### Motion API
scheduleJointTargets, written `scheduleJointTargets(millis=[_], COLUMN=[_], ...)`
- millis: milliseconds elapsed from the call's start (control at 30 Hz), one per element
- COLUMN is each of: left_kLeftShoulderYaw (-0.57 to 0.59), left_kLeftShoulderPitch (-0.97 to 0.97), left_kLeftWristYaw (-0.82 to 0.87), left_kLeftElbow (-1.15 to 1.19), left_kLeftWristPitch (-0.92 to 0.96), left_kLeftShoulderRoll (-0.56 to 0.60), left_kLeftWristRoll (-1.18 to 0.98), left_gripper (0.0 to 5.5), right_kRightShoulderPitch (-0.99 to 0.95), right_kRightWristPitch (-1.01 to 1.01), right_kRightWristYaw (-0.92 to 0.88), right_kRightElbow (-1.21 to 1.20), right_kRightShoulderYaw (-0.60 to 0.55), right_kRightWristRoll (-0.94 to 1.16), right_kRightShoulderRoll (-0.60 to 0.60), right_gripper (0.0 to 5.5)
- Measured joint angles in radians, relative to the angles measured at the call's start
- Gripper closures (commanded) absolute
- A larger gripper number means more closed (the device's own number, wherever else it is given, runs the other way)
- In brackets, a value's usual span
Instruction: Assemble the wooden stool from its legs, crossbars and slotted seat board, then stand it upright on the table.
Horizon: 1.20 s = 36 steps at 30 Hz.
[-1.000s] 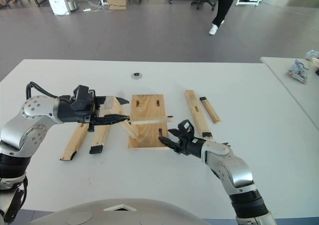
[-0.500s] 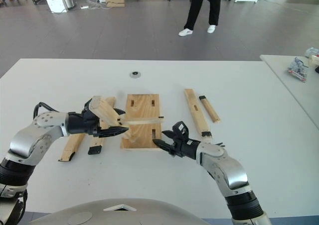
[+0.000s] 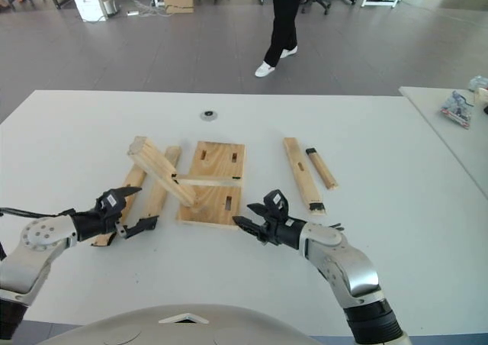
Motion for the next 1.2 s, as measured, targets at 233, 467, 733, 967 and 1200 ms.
scheduleJointTargets(millis=[233,467,733,967,1200], left_kLeftShoulderYaw=[-0.017,0.016,0.004,0.009,0.04], left_kLeftShoulderPitch=[0.041,0.017,-0.011,-0.021,-0.1], left_kLeftWristYaw=[0.115,0.148,0.16,0.2,0.241], left_kLeftElbow=[-0.13,-0.128,-0.109,-0.059,0.109], left_kLeftWristPitch=[0.189,0.359,0.383,0.339,0.256], left_kLeftShoulderRoll=[-0.115,-0.111,-0.111,-0.128,-0.136], left_kLeftWristRoll=[-0.027,-0.035,-0.024,-0.022,-0.017], left_gripper=[0.81,0.81,1.62,2.78,3.38], right_kRightShoulderPitch=[0.006,0.012,0.013,0.015,-0.016], right_kRightWristPitch=[0.006,0.007,0.005,-0.002,-0.012], right_kRightWristYaw=[-0.005,-0.021,-0.027,-0.027,-0.023], right_kRightElbow=[-0.008,-0.009,-0.007,-0.002,0.035], right_kRightShoulderYaw=[0.0,0.002,0.003,0.002,0.002], right_kRightWristRoll=[0.002,0.001,-0.007,-0.009,-0.012], right_kRightShoulderRoll=[0.003,0.022,0.034,0.034,0.039], right_gripper=[2.43,2.43,2.43,2.43,2.43])
